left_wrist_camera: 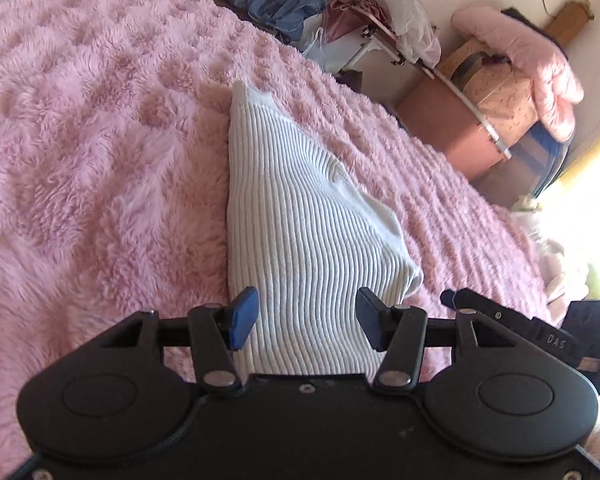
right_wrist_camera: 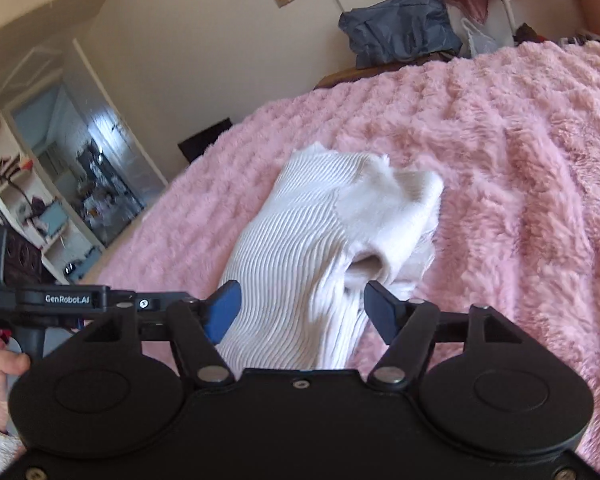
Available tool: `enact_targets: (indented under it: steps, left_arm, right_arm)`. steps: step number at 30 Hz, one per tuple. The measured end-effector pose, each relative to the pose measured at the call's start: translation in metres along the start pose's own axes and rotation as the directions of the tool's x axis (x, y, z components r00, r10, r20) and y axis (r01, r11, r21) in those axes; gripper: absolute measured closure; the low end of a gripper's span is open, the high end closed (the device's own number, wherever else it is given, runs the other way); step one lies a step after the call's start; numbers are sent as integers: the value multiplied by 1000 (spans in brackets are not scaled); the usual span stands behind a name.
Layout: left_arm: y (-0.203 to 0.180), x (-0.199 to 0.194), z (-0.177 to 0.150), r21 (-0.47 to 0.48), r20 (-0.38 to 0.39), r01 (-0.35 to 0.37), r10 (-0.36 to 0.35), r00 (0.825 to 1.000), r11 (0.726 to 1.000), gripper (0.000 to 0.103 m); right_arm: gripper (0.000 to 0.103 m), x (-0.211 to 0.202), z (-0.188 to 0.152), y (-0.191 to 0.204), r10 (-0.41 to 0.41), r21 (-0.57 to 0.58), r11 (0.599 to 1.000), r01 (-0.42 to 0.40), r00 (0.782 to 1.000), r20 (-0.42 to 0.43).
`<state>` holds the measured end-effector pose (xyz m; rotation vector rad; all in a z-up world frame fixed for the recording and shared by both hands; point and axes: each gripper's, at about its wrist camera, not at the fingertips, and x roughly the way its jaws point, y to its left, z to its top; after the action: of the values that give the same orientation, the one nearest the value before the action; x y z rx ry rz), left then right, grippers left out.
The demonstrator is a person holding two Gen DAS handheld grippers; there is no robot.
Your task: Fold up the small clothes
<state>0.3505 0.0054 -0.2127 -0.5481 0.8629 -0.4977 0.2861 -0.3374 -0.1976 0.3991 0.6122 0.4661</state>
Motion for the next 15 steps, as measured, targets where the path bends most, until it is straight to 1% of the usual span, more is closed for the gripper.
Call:
enact_targets:
  steps: [2, 4, 6, 8, 10, 13, 15]
  left_arm:
    - [21, -1, 10, -67, 4, 50, -50, 999, 997, 46]
    - [39, 6, 21, -127, -17, 79, -82, 997, 989, 46]
    - [52, 15, 26, -180, -35, 99, -107, 994, 979, 46]
    - [64, 24, 28, -228, -52, 115, -130, 990, 967, 46]
    - [70, 32, 27, -255, -56, 111, -129, 990, 961, 46]
    - [80, 46, 27, -294, -71, 118, -145, 987, 948, 46]
    - [81, 56, 29, -290, -89, 121, -152, 984, 950, 46]
  right_arm:
    - [32, 1, 10, -21, 40, 71, 997, -38, 999, -20]
    - [32, 6, 15, -43, 83, 169, 983, -77, 996, -34]
    - [31, 16, 18, -67, 127, 295, 949, -109, 991, -44]
    - [31, 26, 17, -82, 165, 381, 915, -134, 985, -50]
    - [31, 33, 16, -90, 157, 409, 904, -125, 987, -45]
    - [31, 46, 16, -90, 135, 400, 912, -94, 988, -74]
    - [31, 56, 18, -90, 140, 387, 918, -92, 985, -97]
